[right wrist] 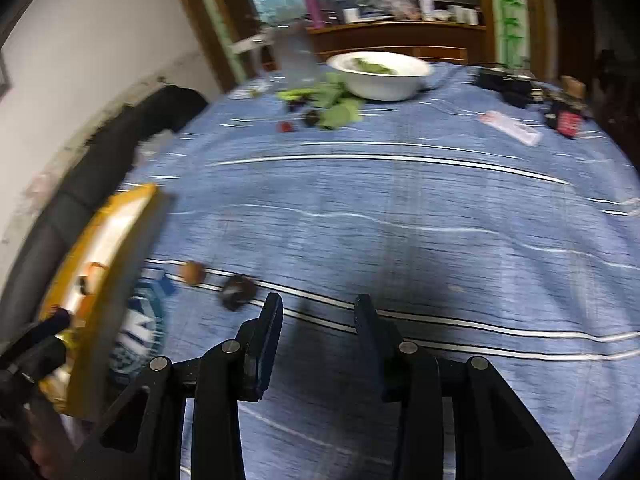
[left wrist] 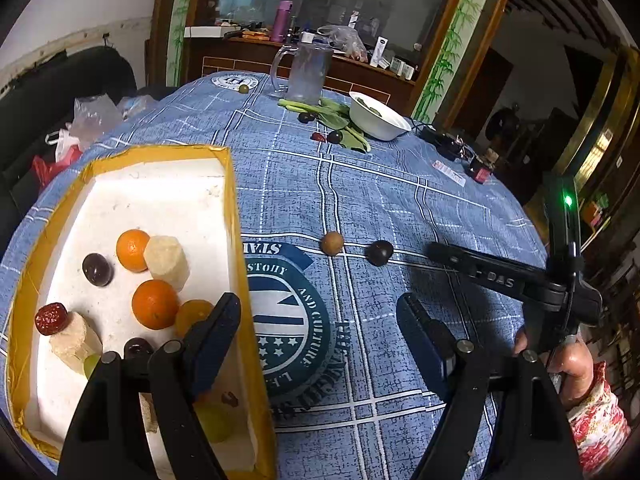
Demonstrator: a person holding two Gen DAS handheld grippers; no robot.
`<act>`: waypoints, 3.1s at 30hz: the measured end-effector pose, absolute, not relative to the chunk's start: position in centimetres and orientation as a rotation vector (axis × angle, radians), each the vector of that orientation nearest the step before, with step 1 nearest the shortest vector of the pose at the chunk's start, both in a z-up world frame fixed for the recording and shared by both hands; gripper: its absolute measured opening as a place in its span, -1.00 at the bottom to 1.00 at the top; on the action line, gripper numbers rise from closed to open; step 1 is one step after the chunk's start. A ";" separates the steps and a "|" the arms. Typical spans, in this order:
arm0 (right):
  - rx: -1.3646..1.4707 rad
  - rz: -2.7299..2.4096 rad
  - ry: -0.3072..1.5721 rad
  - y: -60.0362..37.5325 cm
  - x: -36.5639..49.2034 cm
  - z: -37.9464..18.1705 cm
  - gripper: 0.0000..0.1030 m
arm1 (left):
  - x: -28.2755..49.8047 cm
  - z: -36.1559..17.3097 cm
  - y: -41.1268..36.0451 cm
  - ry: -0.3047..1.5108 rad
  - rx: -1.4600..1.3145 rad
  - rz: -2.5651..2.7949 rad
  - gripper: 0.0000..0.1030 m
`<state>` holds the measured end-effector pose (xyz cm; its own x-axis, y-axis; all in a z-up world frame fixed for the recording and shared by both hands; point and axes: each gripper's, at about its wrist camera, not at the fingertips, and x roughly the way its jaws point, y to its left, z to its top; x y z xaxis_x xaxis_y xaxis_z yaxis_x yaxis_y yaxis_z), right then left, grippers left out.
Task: Organize fruits
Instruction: 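Grasp a dark brown plum with right tool while left tool grasps a small brown ball, then carry the dark plum and brown ball into the tray and open both tools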
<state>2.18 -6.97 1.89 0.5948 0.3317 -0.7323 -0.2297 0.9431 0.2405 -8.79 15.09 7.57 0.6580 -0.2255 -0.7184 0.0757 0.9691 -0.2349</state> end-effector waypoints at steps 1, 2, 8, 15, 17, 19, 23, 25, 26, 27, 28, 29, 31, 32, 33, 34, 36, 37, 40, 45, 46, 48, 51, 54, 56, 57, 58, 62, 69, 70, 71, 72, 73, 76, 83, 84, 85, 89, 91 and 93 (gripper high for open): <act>0.125 0.353 0.869 -6.3 2.3 1.9 -0.22 | -8.8 7.7 14.9 0.836 -0.183 -0.168 0.54; 0.117 0.381 0.859 -5.2 2.5 1.8 -0.22 | -8.8 7.7 14.8 0.837 -0.178 -0.165 0.54; 0.003 0.422 0.885 -0.1 4.0 0.1 -0.20 | -8.7 7.9 14.3 0.846 -0.157 -0.154 0.54; 0.096 0.421 0.877 -1.9 3.8 -0.1 -0.48 | -7.1 7.9 13.4 0.868 -0.142 -0.152 0.54; 0.139 0.408 0.868 -3.0 3.9 0.0 -0.48 | -6.1 8.0 12.5 0.878 -0.119 -0.160 0.54; 0.168 0.400 0.863 -3.9 4.1 0.1 -0.48 | -4.7 7.8 11.2 0.891 -0.091 -0.163 0.54; 0.214 0.375 0.856 -5.6 4.5 0.4 -0.48 | -1.5 6.4 9.8 0.951 -0.069 -0.155 0.29; 0.236 0.358 0.840 -6.5 4.7 0.8 -0.48 | -0.1 5.6 9.5 0.987 -0.071 -0.144 0.07; 0.243 0.352 0.834 -6.9 4.8 1.0 -0.48 | 0.6 5.1 9.4 0.998 -0.070 -0.136 0.05; 0.250 0.347 0.828 -7.2 4.9 1.1 -0.48 | 1.2 4.7 9.4 1.004 -0.061 -0.120 0.05; 0.258 0.343 0.823 -7.5 4.9 1.3 -0.48 | 1.7 4.3 9.4 1.012 -0.047 -0.098 0.05; 0.266 0.341 0.822 -7.7 5.0 1.4 -0.48 | 2.0 3.9 9.4 1.020 -0.040 -0.086 0.00; 0.277 0.341 0.821 -8.0 5.1 1.5 -0.48 | 2.6 3.0 9.5 1.049 -0.029 -0.071 -0.18; 0.279 0.342 0.820 -8.0 5.1 1.6 -0.48 | 2.7 2.8 9.5 1.062 -0.028 -0.071 -0.37; 0.281 0.343 0.820 -8.0 5.1 1.6 -0.48 | 2.7 2.5 9.3 1.077 -0.019 -0.076 -0.48; 0.281 0.344 0.820 -8.0 5.2 1.6 -0.48 | 2.8 2.3 9.0 1.083 -0.004 -0.078 -0.61; 0.279 0.346 0.820 -7.9 5.1 1.7 -0.48 | 2.6 2.3 8.4 1.066 0.024 -0.072 -0.61; 0.280 0.344 0.819 -7.9 5.1 1.7 -0.48 | 2.6 2.3 8.4 1.064 0.017 -0.079 -0.61; 0.280 0.337 0.818 -7.9 5.1 1.6 -0.48 | 2.1 2.7 8.7 1.049 -0.019 -0.074 -0.61; 0.277 0.354 0.810 -7.7 5.1 1.7 -0.48 | -0.4 5.7 11.0 0.969 -0.127 -0.084 -0.61; 0.273 0.359 0.807 -7.6 5.1 1.7 -0.48 | -1.1 6.5 11.9 0.949 -0.157 -0.082 -0.61; 0.259 0.374 0.801 -7.2 4.9 1.8 -0.48 | -2.2 7.6 13.4 0.919 -0.199 -0.069 -0.61; 0.224 0.386 0.790 -6.3 4.4 1.8 -0.48 | -4.6 8.9 16.6 0.881 -0.242 -0.022 -0.61; 0.196 0.395 0.784 -5.3 3.7 1.8 -0.48 | -6.8 9.3 19.6 0.852 -0.249 0.055 -0.61; 0.169 0.391 0.784 -4.4 3.2 1.9 -0.48 | -8.3 9.2 21.9 0.840 -0.252 0.114 -0.61; 0.154 0.390 0.781 -4.0 2.9 2.1 -0.48 | -8.9 9.1 23.0 0.838 -0.253 0.142 -0.61; 0.141 0.396 0.776 -3.5 2.5 2.4 -0.48 | -9.4 8.9 23.7 0.838 -0.253 0.159 -0.60; 0.131 0.459 0.772 -0.8 0.5 3.8 -0.47 | -10.8 7.9 26.5 0.835 -0.267 0.221 -0.60; -0.004 0.618 0.777 7.7 -1.8 6.1 -0.47 | -12.1 7.0 27.8 0.833 -0.313 0.197 -0.60; -0.026 0.632 0.777 8.8 -2.1 6.1 -0.47 | -12.3 7.0 27.8 0.832 -0.314 0.196 -0.60; -0.050 0.649 0.778 10.1 -2.4 6.1 -0.47 | -12.3 6.9 27.8 0.830 -0.314 0.195 -0.60; -0.068 0.658 0.779 11.0 -2.7 6.0 -0.47 | -12.3 6.9 27.8 0.829 -0.314 0.194 -0.60; -0.090 0.663 0.779 11.9 -2.9 5.9 -0.47 | -12.3 6.9 27.8 0.829 -0.316 0.192 -0.60; -0.162 0.662 0.771 14.2 -3.2 5.2 -0.47 | -12.2 6.8 27.5 0.830 -0.310 0.189 -0.60; -0.238 0.614 0.772 15.5 -2.1 3.8 -0.46 | -12.3 6.4 27.4 0.828 -0.300 0.203 -0.56; -0.236 0.616 0.773 15.5 -2.0 3.7 -0.46 | -12.3 6.5 27.3 0.828 -0.301 0.203 -0.51; -0.236 0.618 0.774 15.5 -2.0 3.7 -0.46 | -12.3 6.5 27.3 0.827 -0.303 0.203 -0.34; -0.239 0.622 0.772 15.7 -2.1 3.6 -0.43 | -12.6 6.8 27.4 0.812 -0.310 0.219 0.02; -0.229 0.624 0.775 15.5 -2.1 3.6 -0.40 | -12.7 6.9 27.4 0.813 -0.309 0.218 0.07; -0.213 0.623 0.774 15.3 -2.1 3.7 -0.29 | -12.7 6.9 27.3 0.815 -0.307 0.220 0.13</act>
